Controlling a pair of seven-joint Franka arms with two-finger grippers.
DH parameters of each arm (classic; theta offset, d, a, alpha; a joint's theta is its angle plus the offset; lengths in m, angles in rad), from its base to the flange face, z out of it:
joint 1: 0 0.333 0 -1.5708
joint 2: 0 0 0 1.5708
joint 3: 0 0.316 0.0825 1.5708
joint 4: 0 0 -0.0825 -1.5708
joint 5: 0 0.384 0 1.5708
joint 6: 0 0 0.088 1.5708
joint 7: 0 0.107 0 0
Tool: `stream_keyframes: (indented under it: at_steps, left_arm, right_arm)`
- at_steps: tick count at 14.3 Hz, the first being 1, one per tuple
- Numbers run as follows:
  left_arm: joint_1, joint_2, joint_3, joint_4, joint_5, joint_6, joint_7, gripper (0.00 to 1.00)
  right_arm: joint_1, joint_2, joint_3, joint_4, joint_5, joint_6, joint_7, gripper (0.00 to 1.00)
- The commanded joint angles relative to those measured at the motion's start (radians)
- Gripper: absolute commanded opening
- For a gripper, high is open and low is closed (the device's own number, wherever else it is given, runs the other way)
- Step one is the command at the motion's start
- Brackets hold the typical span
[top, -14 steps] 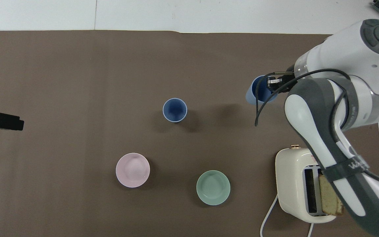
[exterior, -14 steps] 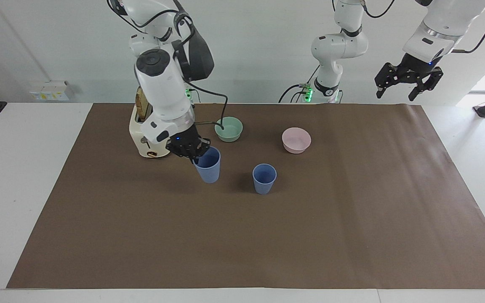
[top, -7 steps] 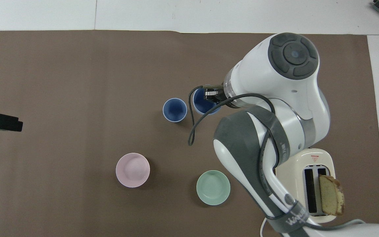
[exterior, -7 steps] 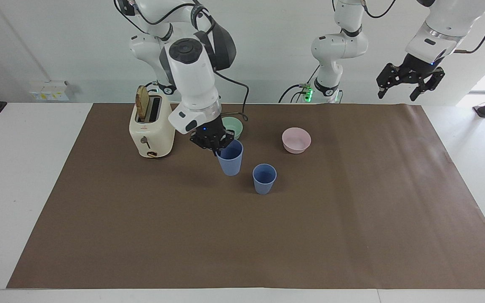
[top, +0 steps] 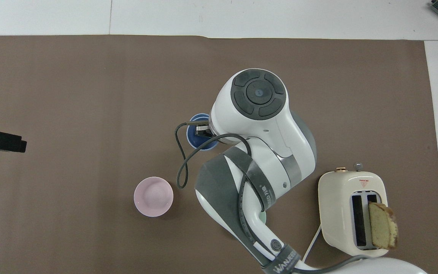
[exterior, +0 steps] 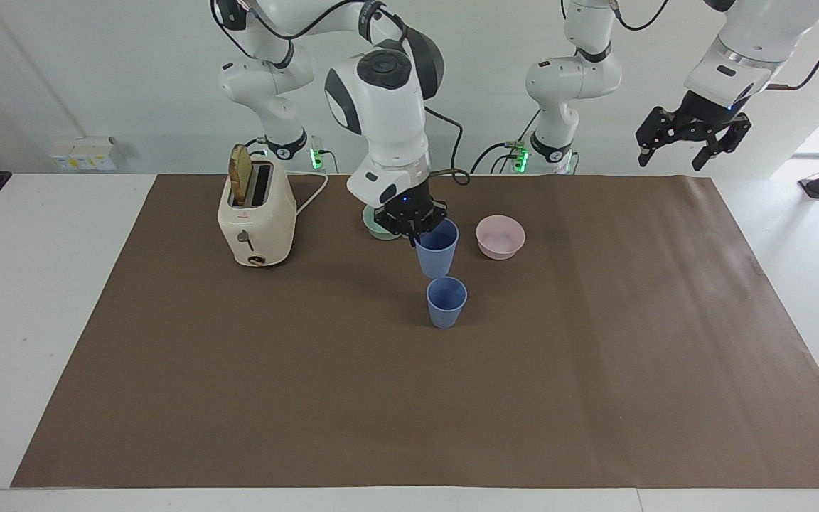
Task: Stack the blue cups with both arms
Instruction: 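Lower the held cup into the placed cup and open the right gripper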
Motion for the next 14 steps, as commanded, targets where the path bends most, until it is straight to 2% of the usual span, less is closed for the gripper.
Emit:
stream_keyframes:
  at_steps: [1, 14]
  left_arm:
    - [0.016, -0.018, -0.007, -0.019, -0.011, -0.008, 0.005, 1.00]
    - [0.016, -0.028, -0.008, -0.035, -0.011, -0.009, 0.007, 1.00]
  right_arm:
    - [-0.009, 0.025, 0.002, 0.027, -0.012, 0.009, 0.016, 0.00]
    - [-0.015, 0.067, 0.002, 0.022, -0.014, 0.078, 0.008, 0.00]
